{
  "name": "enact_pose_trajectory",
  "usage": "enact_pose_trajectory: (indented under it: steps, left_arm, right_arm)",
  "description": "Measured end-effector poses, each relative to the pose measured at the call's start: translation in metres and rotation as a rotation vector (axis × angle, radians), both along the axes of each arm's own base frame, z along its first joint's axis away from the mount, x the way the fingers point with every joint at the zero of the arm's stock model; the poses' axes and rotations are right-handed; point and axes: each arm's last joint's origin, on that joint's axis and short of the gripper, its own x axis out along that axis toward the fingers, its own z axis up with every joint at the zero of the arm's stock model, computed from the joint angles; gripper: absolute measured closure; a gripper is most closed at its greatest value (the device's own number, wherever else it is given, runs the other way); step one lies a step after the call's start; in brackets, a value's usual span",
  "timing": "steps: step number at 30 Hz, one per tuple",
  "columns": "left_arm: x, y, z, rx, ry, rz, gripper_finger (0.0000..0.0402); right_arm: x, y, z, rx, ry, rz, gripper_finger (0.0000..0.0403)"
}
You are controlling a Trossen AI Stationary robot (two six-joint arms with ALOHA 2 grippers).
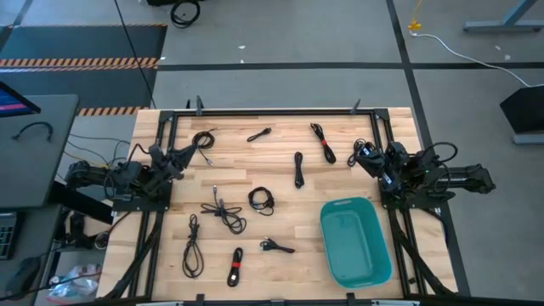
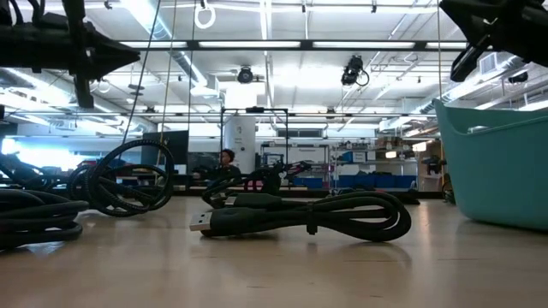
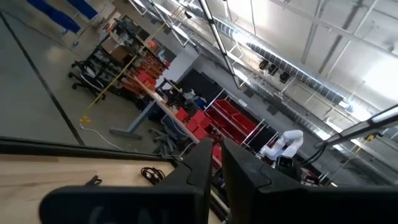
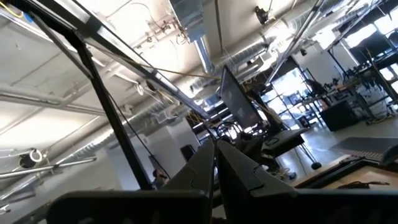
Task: Pick and place USB-C Cables
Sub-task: Put the black charger cable into the green bin
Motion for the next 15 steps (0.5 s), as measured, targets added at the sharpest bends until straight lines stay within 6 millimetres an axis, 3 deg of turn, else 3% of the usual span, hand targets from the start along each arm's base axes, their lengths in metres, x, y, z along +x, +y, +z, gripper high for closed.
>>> enact_pose_trajectory:
  steps: [9,15]
  left_arm:
    - [0.002,-0.003,0.001,0.064,0.005,-0.109,0.0361]
    - [0.0,-0.005,0.009,0.152,-0.05,-0.164,0.0361]
  right_arm:
    - [-0.001,-0.001,0.002,0.028,-0.027,-0.009,0.0378]
    - [-0.013,0.001,0.027,-0.036,-0.186,0.005,0.0378]
